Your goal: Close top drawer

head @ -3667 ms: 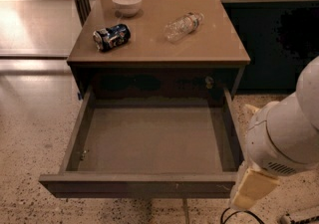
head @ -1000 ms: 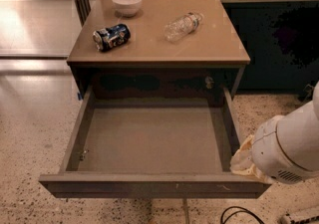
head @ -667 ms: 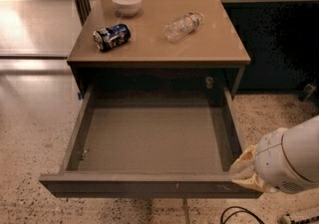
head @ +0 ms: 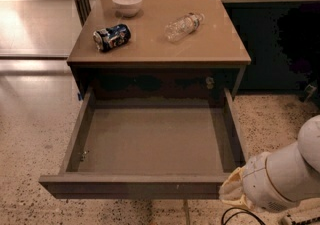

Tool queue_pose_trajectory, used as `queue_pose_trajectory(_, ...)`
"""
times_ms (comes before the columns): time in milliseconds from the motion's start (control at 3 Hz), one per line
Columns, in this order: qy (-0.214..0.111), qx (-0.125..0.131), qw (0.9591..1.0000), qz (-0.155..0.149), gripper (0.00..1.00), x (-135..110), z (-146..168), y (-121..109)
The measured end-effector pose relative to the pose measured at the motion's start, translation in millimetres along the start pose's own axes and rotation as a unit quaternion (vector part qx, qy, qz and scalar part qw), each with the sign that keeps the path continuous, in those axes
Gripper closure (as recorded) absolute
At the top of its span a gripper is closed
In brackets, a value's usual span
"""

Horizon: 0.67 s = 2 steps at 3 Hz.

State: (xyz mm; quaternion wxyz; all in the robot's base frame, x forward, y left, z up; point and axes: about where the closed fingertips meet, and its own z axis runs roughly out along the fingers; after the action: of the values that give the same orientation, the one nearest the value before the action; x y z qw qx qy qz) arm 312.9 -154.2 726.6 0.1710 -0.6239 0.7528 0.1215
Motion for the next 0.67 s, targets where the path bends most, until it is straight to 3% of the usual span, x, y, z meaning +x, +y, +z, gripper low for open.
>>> queue_pose_trajectory(333,0.02,0.005,0.9993,-0.03,1.0,11.2,21.9,2.6)
queue_pose_trajectory(667,0.018,0.005,0.9995,-0.026,1.0,13.0,28.3,4.9)
